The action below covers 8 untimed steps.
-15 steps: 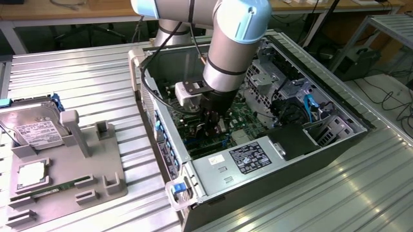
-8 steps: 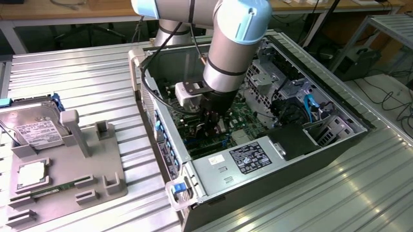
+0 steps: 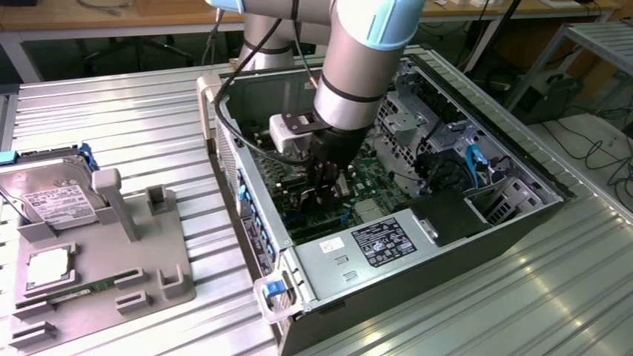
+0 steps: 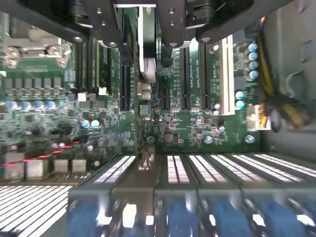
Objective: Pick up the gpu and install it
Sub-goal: 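Insert the gpu into the slot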
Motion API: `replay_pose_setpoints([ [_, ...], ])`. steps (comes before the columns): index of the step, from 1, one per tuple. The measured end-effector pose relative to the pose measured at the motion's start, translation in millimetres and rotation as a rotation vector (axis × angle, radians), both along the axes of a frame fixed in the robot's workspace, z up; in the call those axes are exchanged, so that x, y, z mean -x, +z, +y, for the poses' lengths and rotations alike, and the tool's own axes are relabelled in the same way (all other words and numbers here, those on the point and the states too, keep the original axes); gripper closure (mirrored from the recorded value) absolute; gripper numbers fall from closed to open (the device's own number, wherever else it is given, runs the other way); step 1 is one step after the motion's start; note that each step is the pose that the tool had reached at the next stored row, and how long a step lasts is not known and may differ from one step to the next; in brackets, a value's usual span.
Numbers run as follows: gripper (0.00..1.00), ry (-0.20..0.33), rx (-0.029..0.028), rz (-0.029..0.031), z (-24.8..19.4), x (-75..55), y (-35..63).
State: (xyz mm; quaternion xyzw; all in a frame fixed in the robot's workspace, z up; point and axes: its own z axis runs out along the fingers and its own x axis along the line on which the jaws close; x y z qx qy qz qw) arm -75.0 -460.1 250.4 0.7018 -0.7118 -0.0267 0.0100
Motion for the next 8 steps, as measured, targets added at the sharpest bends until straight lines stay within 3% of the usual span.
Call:
replay_pose_setpoints([
  [8, 0.65, 0.0, 0.0, -0.0027, 0.0, 0.0, 37.2],
])
